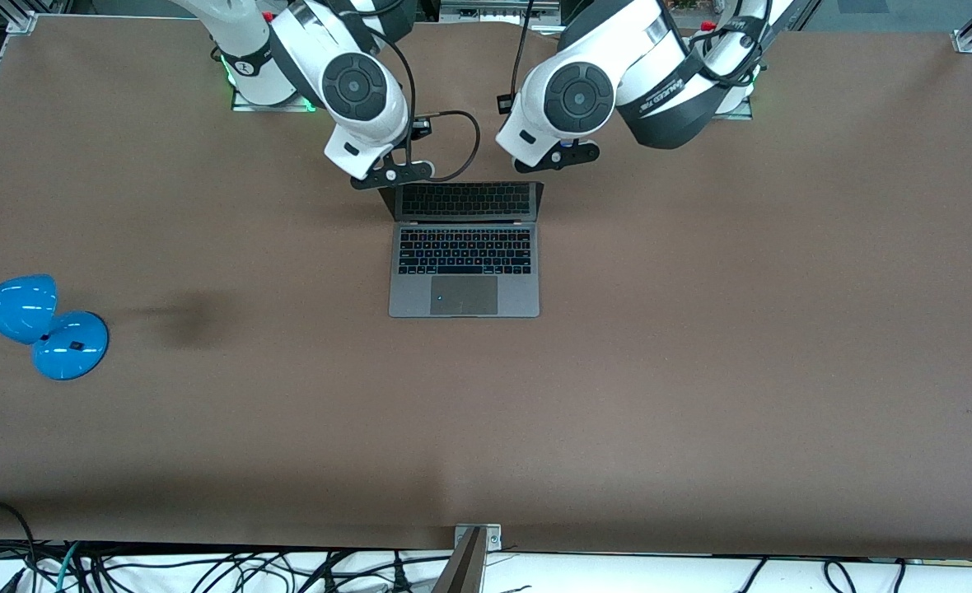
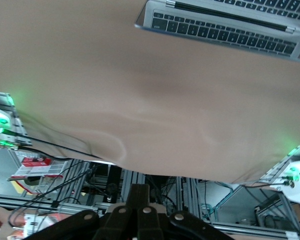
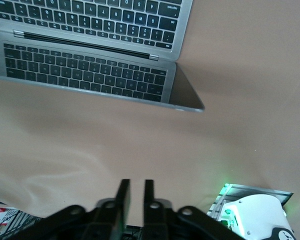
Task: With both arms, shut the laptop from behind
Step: 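Reach both grippers over the laptop screen's back edge, then push the screen down with both grippers until the lid shuts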
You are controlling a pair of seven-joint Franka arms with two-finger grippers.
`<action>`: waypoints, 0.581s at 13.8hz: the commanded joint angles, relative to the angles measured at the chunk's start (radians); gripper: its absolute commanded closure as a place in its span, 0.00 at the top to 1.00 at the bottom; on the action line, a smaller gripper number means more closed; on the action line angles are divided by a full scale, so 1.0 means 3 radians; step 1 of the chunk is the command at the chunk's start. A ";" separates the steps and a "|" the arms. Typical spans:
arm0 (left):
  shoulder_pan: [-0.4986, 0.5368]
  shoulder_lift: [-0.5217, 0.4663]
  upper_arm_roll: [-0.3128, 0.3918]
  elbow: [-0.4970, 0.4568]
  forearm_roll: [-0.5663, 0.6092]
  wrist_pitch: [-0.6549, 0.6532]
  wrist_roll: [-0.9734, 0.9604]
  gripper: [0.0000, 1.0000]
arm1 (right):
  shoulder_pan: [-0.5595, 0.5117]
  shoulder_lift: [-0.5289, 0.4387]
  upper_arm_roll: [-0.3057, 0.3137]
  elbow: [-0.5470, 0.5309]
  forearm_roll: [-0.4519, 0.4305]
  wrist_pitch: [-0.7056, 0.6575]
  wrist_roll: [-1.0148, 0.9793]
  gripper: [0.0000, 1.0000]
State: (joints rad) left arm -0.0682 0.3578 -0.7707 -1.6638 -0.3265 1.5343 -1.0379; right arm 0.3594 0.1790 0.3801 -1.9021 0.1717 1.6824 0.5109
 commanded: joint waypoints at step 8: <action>-0.0028 0.0382 0.0043 -0.0252 0.0274 0.0683 -0.0068 0.00 | 0.0034 0.0462 -0.0034 0.0169 -0.0449 0.0471 -0.0005 0.00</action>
State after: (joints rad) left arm -0.0759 0.4414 -0.7593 -1.7521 -0.2902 1.7113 -1.0460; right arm 0.3676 0.2968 0.3764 -1.8724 0.0653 1.7968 0.5093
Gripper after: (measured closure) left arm 0.991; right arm 0.991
